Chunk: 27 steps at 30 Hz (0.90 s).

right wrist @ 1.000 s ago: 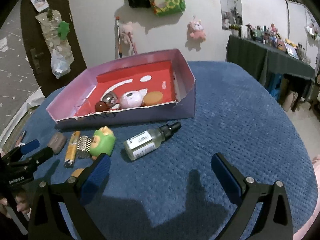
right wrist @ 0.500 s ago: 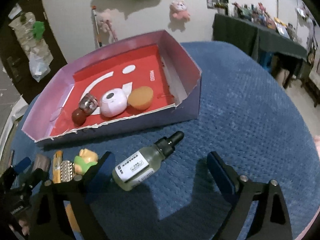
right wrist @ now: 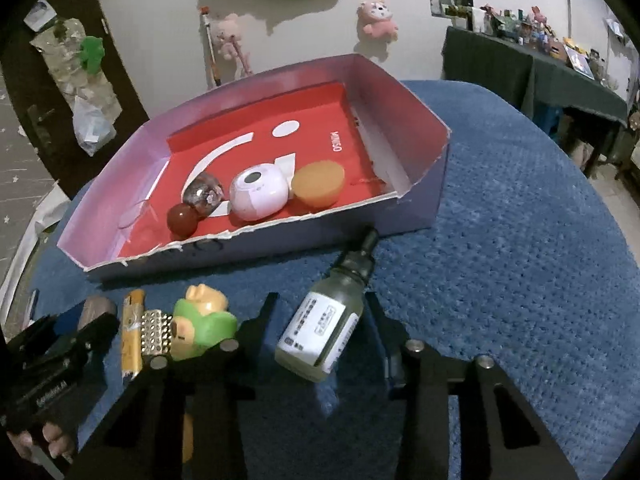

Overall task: Organize rigid objects
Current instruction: 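Close the left tool on the eye shadow case while the right tool grasps the dropper bottle, then carry the case into the red box with the left tool while the right tool carries the bottle there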

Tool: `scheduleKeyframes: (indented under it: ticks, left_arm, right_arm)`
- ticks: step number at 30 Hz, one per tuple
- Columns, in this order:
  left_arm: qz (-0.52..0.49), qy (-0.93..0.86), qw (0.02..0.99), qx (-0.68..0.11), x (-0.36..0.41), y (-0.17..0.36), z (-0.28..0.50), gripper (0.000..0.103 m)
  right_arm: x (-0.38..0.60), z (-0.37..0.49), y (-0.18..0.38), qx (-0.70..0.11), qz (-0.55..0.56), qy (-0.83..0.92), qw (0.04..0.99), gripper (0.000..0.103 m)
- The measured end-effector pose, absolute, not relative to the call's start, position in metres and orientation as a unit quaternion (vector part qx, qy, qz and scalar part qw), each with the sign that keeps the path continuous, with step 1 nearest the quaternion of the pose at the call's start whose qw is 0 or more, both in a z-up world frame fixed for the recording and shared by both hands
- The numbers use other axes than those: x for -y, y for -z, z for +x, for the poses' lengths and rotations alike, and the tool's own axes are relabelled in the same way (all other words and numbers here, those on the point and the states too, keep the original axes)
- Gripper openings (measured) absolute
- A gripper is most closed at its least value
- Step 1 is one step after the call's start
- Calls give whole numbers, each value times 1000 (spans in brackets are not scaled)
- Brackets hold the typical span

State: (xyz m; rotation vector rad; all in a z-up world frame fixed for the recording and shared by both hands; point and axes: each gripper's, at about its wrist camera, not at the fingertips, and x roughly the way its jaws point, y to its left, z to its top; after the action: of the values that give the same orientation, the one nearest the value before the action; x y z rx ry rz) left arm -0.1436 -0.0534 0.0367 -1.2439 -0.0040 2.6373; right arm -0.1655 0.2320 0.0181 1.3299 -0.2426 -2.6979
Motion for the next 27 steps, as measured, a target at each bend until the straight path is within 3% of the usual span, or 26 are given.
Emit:
scheduleKeyframes:
  ticks: [3, 20, 27]
  left_arm:
    - [-410, -904, 116, 0, 53, -47, -137, 51]
    - [-367, -920, 139, -3, 43, -92, -125, 51]
    - [-355, -919, 169, -22, 28, -131, -172, 51]
  right_arm:
    - [-242, -161, -23, 109, 437, 889, 85, 31]
    - [-260, -139, -49, 119, 405, 899, 115, 31]
    - [-256, -161, -83, 112, 387, 901, 159, 31]
